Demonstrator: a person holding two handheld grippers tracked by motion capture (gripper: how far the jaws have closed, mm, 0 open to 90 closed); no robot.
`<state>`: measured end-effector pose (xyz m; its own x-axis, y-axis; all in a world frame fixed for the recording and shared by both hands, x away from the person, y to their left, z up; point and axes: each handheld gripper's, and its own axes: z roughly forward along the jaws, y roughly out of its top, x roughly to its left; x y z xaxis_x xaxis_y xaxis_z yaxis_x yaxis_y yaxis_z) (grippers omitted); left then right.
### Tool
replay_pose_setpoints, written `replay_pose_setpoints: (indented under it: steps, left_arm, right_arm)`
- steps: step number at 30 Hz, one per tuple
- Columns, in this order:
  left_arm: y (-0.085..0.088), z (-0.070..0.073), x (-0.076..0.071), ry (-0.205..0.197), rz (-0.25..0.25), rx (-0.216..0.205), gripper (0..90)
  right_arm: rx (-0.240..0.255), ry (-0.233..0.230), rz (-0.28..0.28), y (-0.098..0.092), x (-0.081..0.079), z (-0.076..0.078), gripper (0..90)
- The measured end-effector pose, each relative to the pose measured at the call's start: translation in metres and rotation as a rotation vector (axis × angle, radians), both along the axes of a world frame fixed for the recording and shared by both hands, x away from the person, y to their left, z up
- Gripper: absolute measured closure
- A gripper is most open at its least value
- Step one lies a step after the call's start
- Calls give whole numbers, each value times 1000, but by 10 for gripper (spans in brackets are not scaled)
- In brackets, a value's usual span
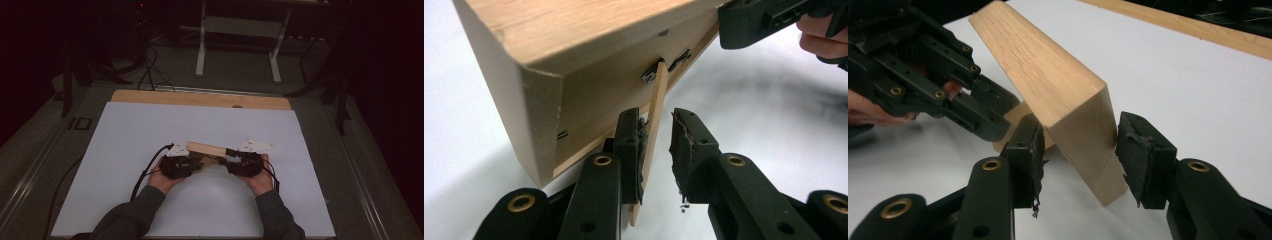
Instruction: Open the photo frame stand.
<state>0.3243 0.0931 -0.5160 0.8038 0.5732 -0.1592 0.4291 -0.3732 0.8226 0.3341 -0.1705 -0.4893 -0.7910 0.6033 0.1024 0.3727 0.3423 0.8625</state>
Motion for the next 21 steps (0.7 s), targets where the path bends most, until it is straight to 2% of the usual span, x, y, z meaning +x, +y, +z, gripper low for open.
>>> replay_pose_setpoints:
  steps: [9, 21]
  left_arm:
    - [4, -4, -2, 4, 12, -1, 702]
    - [10, -4, -6, -11, 26, 1, 669]
  right_arm:
    - [-30, -1, 25, 3, -5, -2, 494]
    - [-36, 6, 32, 2, -6, -4, 452]
